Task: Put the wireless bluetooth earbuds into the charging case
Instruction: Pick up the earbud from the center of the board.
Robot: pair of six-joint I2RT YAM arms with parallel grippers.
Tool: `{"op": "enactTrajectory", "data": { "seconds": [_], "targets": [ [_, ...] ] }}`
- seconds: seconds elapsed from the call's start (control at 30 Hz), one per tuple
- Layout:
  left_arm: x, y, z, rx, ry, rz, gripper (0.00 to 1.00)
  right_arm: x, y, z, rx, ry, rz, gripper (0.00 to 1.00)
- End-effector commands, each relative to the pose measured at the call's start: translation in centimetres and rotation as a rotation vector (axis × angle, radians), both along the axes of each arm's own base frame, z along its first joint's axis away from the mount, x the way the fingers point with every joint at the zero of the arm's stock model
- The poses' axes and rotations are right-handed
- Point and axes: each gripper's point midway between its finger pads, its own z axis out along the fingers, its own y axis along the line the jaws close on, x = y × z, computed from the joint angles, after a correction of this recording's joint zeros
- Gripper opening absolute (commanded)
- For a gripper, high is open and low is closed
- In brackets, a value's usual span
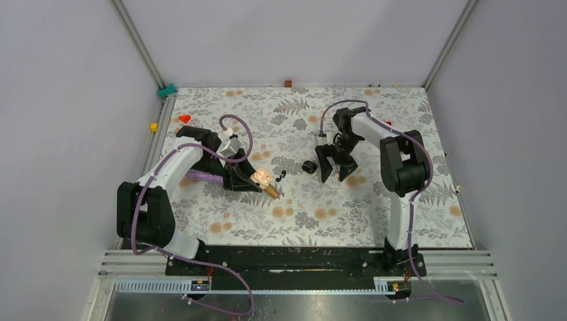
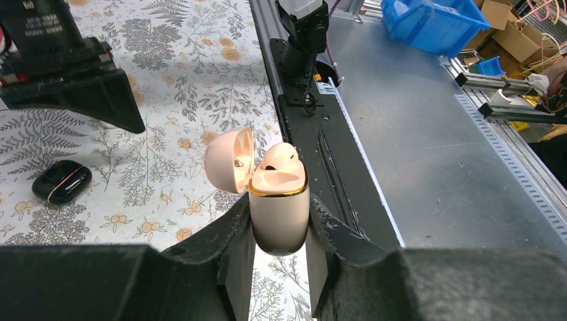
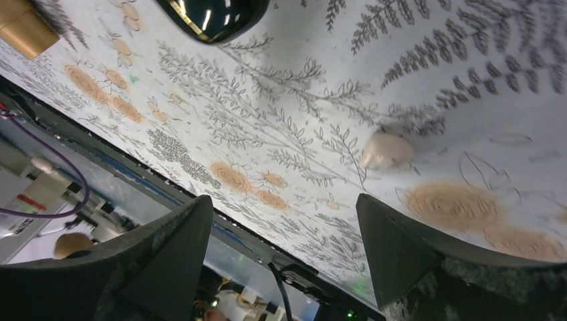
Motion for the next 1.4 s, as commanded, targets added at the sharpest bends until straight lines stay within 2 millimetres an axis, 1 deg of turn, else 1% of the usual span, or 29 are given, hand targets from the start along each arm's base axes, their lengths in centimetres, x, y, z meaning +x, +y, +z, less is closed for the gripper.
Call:
{"op": "enactTrajectory", "data": {
  "seconds": [0.0, 0.1, 0.2, 0.3, 0.43, 0.6, 0.7, 0.83, 1.03, 1.23, 1.37],
  "targets": [
    [0.1, -0.4, 2.2, -0.063, -0.013, 0.016, 0.00, 2.2, -0.4, 5.0, -0.002, -0.217, 0.046, 0.87],
    [0.1, -0.4, 2.3, -0.063, -0.014, 0.017, 0.00, 4.5, -1.9, 5.5, -0.082, -0.349, 0.104, 0.88],
    [0.0, -0.4, 2.4, -0.062, -0.017, 0.015, 0.00, 6.4, -2.6, 5.8, -0.112, -0.419, 0.191, 0.90],
    [-0.1, -0.4, 2.4, -0.062, -0.022, 0.015, 0.00, 6.9, -2.7, 5.4, -0.097, -0.410, 0.291, 0.87],
    [0.0, -0.4, 2.3, -0.060, -0.020, 0.014, 0.00, 6.9, -2.3, 4.0, -0.073, -0.319, 0.345, 0.86],
    [0.0, -0.4, 2.2, -0.058, -0.016, 0.014, 0.00, 6.4, -0.8, 2.0, -0.019, -0.219, 0.280, 0.83],
    [0.0, -0.4, 2.1, -0.058, -0.013, 0.014, 0.00, 6.2, -0.6, 1.1, -0.017, -0.185, 0.262, 0.80],
    [0.1, -0.4, 2.0, -0.056, -0.008, 0.014, 0.00, 5.7, -0.7, 0.7, -0.014, -0.164, 0.265, 0.77],
    [0.3, -0.4, 2.0, -0.056, -0.001, 0.015, 0.00, 4.4, -0.3, 0.2, 0.023, -0.119, 0.265, 0.76],
    [0.1, -0.4, 2.1, -0.055, -0.004, 0.013, 0.00, 4.0, -0.4, -0.4, 0.017, -0.087, 0.261, 0.75],
    [0.2, -0.4, 2.0, -0.055, -0.003, 0.013, 0.00, 3.6, -0.5, -0.5, 0.018, -0.069, 0.262, 0.74]
  ]
}}
